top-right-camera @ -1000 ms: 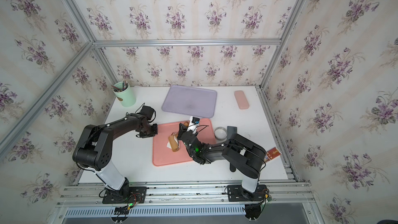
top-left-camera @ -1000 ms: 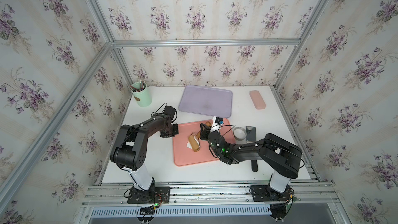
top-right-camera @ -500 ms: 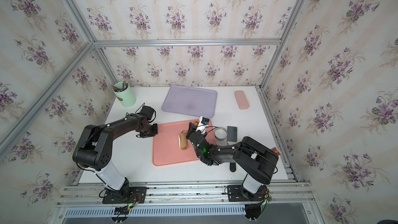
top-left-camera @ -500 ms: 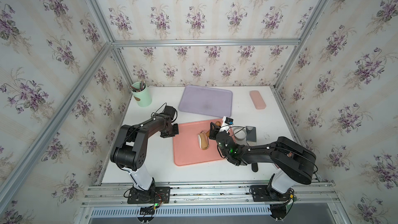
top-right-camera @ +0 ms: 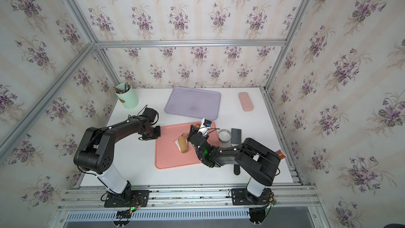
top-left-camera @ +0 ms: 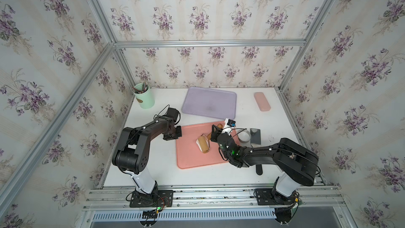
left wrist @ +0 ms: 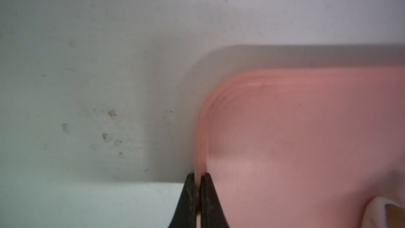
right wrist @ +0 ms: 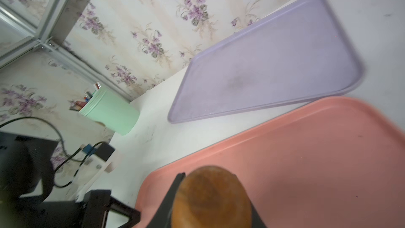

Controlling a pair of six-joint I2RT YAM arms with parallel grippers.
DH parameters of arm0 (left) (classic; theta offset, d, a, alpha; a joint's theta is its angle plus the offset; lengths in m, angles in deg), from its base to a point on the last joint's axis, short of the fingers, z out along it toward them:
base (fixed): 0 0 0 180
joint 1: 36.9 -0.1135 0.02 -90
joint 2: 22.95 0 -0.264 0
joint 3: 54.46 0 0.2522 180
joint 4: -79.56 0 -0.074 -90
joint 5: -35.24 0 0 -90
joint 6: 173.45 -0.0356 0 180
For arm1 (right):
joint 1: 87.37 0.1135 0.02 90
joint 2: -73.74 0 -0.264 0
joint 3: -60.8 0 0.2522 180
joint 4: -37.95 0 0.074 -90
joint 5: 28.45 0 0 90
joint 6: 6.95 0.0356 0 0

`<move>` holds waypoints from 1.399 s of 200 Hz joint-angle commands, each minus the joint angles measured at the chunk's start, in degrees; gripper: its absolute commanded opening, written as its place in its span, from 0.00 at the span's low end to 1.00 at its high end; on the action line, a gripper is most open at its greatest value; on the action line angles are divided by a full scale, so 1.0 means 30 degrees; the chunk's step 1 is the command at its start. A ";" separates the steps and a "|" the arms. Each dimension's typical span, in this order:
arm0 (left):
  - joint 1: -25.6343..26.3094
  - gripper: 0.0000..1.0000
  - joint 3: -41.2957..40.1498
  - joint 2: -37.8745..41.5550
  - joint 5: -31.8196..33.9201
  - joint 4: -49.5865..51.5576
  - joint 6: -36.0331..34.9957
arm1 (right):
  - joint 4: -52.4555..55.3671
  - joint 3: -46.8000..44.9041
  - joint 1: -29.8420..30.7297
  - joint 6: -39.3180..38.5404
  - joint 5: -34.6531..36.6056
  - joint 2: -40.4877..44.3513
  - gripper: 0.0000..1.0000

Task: Roll out the dumpling wrappers from the dough
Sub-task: Flatten out the dough on the work surface.

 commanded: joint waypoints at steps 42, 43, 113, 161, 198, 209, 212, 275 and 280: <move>0.0008 0.00 -0.0358 -0.0282 0.1027 0.0661 -0.0202 | 1.2697 -0.0999 -0.0328 0.1049 0.4544 0.0758 0.00; 0.0010 0.00 -0.0358 -0.0282 0.1027 0.0662 -0.0194 | 1.2771 -0.1001 -0.0339 0.1110 0.4575 0.0799 0.00; -0.0001 0.00 -0.0592 -0.0022 0.0852 0.0484 -0.0142 | 0.9370 -0.1304 -0.0208 -0.3107 0.3937 0.3592 0.00; -0.0004 0.00 -0.0534 0.0048 0.0820 0.0507 -0.0237 | 0.5964 0.0646 0.0206 -0.7984 0.1002 0.4306 0.00; 0.0006 0.00 -0.0610 0.0031 0.0617 0.0300 -0.0011 | 0.5814 0.3682 0.1244 -0.8962 -0.1374 0.1830 0.00; 0.0007 0.00 -0.0709 0.0161 0.0645 0.0253 0.0017 | 0.5566 0.3958 0.1425 -0.8845 -0.1983 0.1481 0.00; 0.0011 0.00 -0.0695 0.0184 0.0668 0.0275 -0.0018 | 0.5654 0.4085 0.1431 -0.8744 -0.2150 0.1374 0.00; 0.0003 0.00 -0.0241 0.0037 0.0350 0.0359 -0.0164 | 1.0221 0.4075 -0.0570 -0.9973 0.2139 0.3139 0.00; 0.0011 0.00 -0.0267 0.0090 0.0353 0.0300 -0.0126 | 1.0096 0.3987 -0.0571 -1.0415 0.2181 0.3504 0.00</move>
